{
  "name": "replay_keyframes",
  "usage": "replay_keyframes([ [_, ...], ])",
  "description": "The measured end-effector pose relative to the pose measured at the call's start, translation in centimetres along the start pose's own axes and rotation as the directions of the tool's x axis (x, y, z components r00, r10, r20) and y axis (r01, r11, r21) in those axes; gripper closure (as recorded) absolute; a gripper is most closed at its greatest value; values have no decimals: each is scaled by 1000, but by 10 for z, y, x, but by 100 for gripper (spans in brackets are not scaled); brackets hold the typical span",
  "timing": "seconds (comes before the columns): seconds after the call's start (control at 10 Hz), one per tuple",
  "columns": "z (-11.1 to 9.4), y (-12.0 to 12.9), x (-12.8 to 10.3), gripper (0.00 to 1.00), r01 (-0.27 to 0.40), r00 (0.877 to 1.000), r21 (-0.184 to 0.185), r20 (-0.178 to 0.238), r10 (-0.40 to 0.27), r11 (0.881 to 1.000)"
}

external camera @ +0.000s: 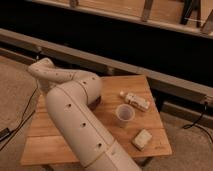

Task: Drag the pepper across the table

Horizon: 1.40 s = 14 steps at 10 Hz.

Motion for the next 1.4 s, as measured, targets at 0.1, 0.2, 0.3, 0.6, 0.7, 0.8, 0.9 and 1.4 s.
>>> replay_keyframes([
  [0.1, 2, 0, 0, 35, 0, 1000, -1, -7, 0, 1000],
  [0.2, 3, 1, 1, 35, 1, 1000, -3, -11, -1, 1000],
  [0.3, 2, 2, 1, 35, 5, 1000, -5, -12, -5, 1000],
  [0.6, 2, 4, 1, 35, 12, 1000, -3, -15, -12, 1000],
  [0.7, 3, 3, 1, 35, 11, 1000, -1, -19, -11, 1000],
  [0.8, 4, 2, 1, 35, 10, 1000, 3, -22, -10, 1000],
  [0.9, 5, 2, 1, 35, 10, 1000, 4, -24, -10, 1000],
  [1.4, 11, -5, 0, 78, 1, 999, 19, -36, 0, 1000],
])
